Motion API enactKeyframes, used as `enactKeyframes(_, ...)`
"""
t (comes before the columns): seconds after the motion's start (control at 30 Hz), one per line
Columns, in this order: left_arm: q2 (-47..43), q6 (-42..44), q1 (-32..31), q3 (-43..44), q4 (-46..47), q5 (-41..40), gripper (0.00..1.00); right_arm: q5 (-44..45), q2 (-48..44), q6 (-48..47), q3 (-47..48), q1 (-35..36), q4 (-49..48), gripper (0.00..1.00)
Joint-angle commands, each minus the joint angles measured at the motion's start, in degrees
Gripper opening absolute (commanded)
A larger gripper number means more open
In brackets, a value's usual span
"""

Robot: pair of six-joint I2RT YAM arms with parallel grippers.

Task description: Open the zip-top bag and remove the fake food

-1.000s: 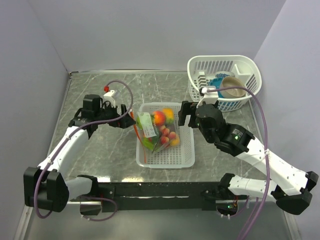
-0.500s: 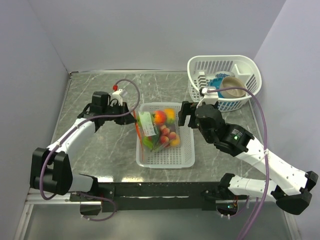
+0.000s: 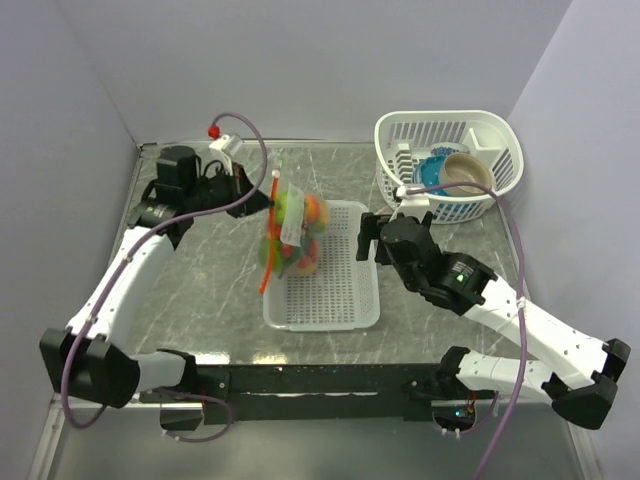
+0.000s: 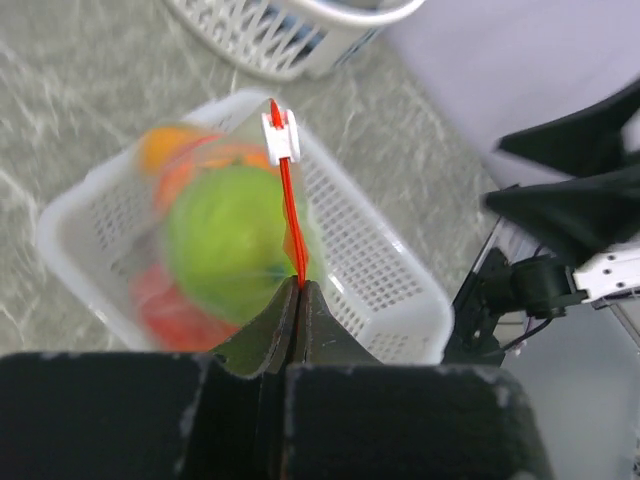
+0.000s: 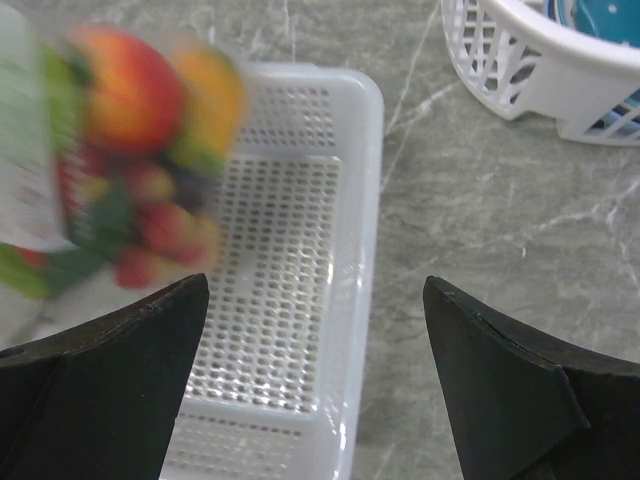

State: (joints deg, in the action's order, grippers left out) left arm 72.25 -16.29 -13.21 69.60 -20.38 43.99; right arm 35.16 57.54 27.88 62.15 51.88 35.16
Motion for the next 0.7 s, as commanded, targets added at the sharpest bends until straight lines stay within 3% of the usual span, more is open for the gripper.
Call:
enactKeyframes(0.0, -6.2, -0.8, 0.1, 7.6, -0.7, 2.3, 0.01, 2.0, 0.6, 1.6, -1.7, 0.1, -1.7, 0.96)
enactKeyframes(0.23, -9.6, 5.1, 0.2, 16.8, -11.1, -2.8, 0.01, 2.2, 6.2, 3.0, -4.1, 0.1, -4.0, 0.96)
enactKeyframes(0.37, -14.4, 10.6, 1.8, 16.4, -18.8, -8.1, 0.01, 2.5, 10.6, 3.4, -4.9, -0.1, -7.4, 0.96)
enactKeyframes(0.67, -19.6, 22.2, 15.5, 8.5, -27.2, -10.1, 0.01, 6.3, 20.9, 3.5, -2.8, -3.1, -10.1, 0.95)
